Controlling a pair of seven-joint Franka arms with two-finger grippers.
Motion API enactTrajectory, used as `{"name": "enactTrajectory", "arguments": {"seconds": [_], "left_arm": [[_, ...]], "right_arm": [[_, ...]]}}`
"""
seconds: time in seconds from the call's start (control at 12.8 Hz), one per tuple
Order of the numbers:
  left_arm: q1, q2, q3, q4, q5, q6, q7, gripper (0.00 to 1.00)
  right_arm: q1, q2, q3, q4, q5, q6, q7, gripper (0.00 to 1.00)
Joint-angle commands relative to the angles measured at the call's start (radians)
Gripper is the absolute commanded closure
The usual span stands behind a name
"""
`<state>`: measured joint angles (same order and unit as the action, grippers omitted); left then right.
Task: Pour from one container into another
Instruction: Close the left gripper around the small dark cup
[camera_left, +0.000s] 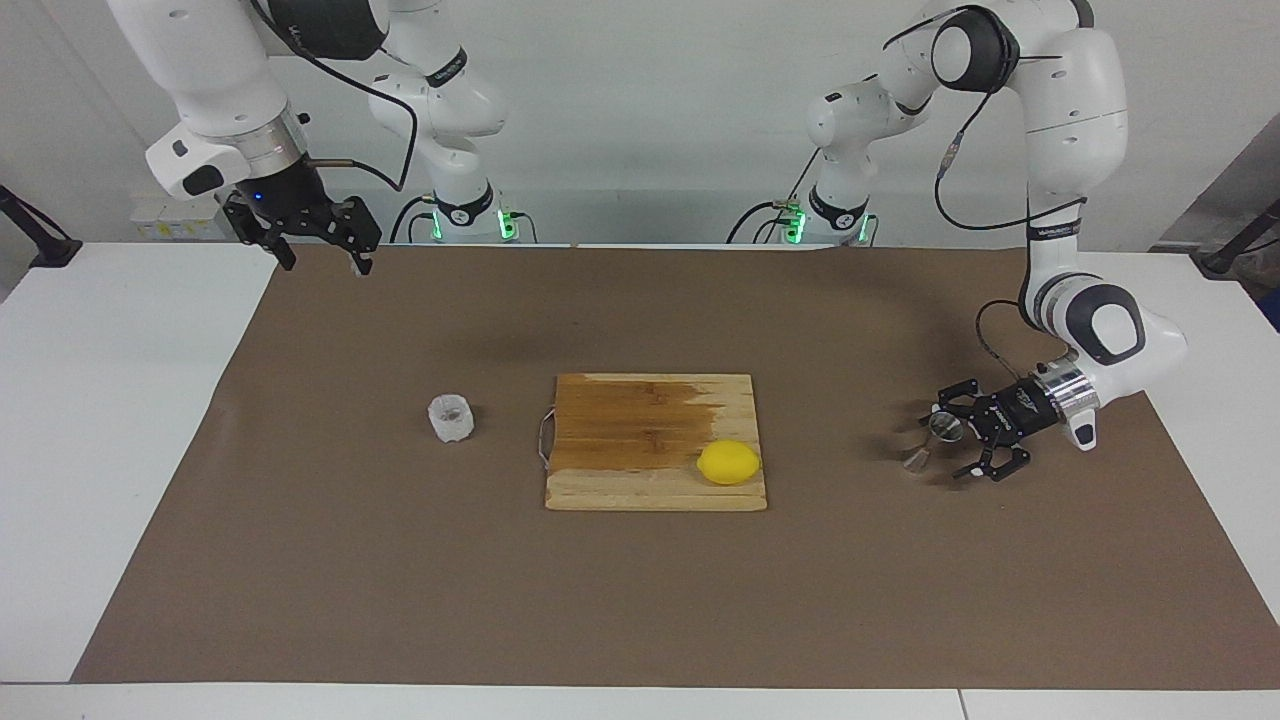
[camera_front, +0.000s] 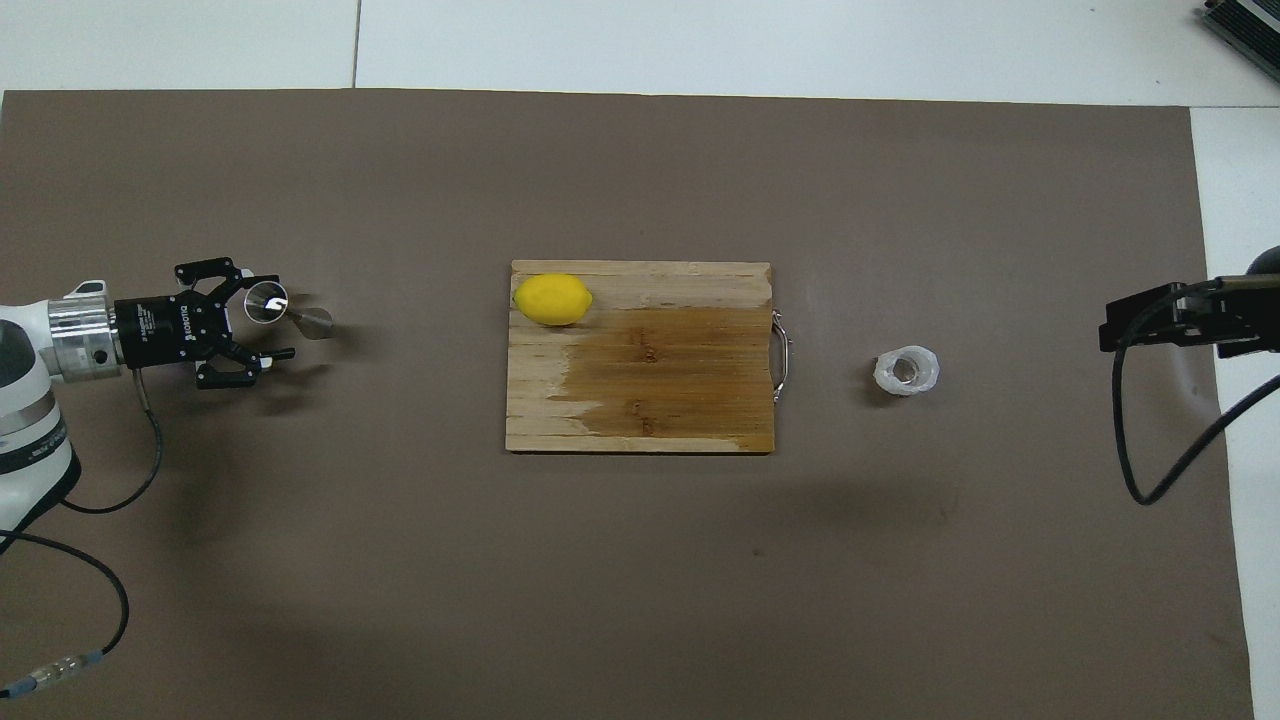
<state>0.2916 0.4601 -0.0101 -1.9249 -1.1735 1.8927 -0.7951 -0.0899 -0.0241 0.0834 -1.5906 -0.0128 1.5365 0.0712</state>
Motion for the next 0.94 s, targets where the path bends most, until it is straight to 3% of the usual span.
{"name": "enactTrajectory", "arguments": {"seconds": [0.0,0.16,0.23,0.31,0.47,0.55,0.86], "left_arm": [[0.008,-0.052,0.004,-0.068,-0.063,-0.033,0.086,0.00],[0.008,-0.063,0.004,-0.100,-0.097,-0.034,0.114,0.00],[0.008,-0.067,0.004,-0.112,-0.109,-0.034,0.128,0.08],[0.008,-0.067,0.004,-0.112,-0.109,-0.034,0.129,0.30],[0.011,-0.069,0.004,-0.112,-0.112,-0.037,0.131,0.91],[0.011,-0.069,0.004,-0.112,-0.115,-0.037,0.131,1.00],[0.018,-0.072,0.004,-0.100,-0.152,-0.075,0.132,1.00]], "right_arm": [[-0.011,-0.011,0.006,-0.012,0.019,-0.001,0.012,0.00],[-0.013,-0.011,0.006,-0.012,0.019,-0.001,0.012,0.00],[-0.011,-0.011,0.006,-0.012,0.019,-0.001,0.013,0.00],[-0.011,-0.011,0.006,-0.012,0.019,-0.001,0.012,0.00],[-0.011,-0.011,0.006,-0.012,0.019,-0.001,0.013,0.00],[-0.011,-0.011,0.006,-0.012,0.019,-0.001,0.013,0.00],[-0.011,-0.011,0.006,-0.012,0.019,-0.001,0.013,0.00]]}}
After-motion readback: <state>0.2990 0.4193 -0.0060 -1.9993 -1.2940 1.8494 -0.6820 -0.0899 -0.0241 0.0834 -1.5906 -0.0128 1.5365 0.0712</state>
